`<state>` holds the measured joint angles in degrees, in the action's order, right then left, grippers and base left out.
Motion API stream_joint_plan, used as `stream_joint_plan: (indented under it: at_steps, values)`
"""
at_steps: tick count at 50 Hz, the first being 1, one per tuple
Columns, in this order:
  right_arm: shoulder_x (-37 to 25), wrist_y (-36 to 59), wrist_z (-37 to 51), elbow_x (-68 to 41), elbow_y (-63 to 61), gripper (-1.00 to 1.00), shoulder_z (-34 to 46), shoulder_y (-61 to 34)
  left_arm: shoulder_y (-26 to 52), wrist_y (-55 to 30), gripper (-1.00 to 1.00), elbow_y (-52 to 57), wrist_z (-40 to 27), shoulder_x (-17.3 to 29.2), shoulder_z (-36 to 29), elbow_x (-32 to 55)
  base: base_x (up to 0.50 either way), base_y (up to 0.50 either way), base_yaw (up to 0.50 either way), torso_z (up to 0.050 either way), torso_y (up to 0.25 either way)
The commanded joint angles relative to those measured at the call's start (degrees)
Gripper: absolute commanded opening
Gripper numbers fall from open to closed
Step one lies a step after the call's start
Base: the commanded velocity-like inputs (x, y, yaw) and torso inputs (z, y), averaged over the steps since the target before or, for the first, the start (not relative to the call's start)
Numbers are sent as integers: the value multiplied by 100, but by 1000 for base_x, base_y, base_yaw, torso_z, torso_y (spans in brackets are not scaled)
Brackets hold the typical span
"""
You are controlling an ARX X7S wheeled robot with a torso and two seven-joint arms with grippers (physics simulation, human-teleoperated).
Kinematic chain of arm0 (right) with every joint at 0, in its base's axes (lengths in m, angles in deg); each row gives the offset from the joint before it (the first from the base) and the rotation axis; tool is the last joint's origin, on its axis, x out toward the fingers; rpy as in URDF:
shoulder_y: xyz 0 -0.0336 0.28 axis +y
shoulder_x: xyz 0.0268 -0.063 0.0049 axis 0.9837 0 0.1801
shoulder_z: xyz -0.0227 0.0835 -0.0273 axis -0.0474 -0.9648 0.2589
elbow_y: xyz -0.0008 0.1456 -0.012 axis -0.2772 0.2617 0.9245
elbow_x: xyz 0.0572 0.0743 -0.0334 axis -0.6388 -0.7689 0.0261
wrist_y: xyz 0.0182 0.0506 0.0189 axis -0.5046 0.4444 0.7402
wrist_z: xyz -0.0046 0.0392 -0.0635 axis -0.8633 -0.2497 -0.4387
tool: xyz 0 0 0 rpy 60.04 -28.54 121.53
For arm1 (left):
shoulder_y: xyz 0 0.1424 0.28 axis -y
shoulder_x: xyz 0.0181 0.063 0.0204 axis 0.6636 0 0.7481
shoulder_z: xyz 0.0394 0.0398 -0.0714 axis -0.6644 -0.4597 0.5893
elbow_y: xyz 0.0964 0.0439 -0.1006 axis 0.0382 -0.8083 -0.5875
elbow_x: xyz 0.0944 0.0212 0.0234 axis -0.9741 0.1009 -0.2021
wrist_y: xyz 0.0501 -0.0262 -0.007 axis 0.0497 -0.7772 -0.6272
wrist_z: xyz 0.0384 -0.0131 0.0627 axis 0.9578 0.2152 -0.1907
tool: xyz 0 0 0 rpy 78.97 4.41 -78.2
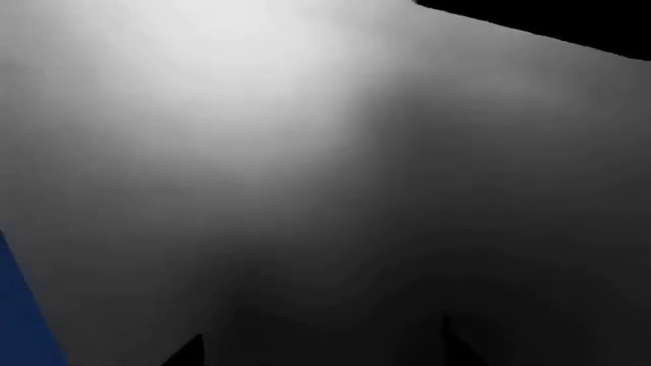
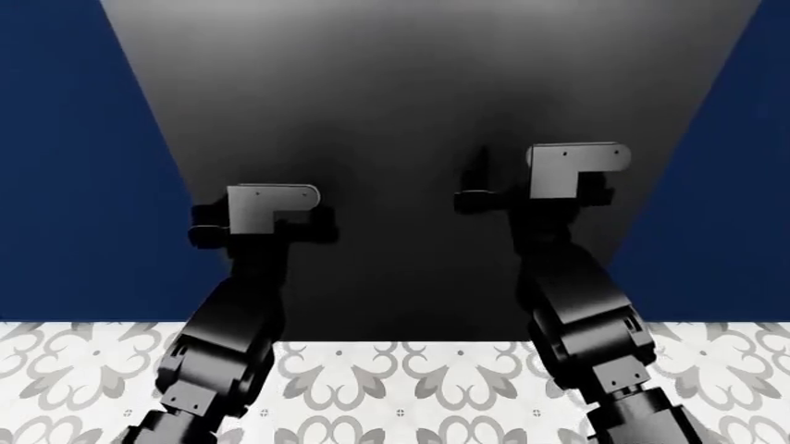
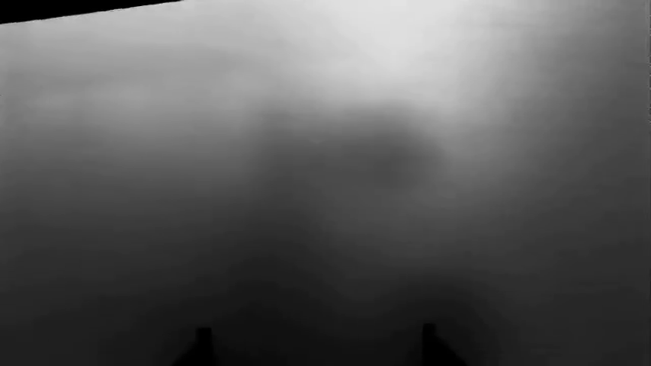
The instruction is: Close the dishwasher door
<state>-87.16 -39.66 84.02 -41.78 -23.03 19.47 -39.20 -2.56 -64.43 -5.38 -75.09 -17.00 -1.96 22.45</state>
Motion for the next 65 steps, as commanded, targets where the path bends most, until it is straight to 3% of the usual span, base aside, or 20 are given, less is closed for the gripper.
stream_joint_plan:
  at_steps: [1, 65]
  values:
    - [28, -67, -21, 10, 329, 100, -27, -116, 174, 131, 100, -397, 45, -88, -33, -43, 0, 0, 0, 0, 0]
    - [288, -609, -244, 20, 1814, 100, -25, -729, 746, 428, 100, -1515, 209, -312, -161, -45, 0, 0, 0, 0, 0]
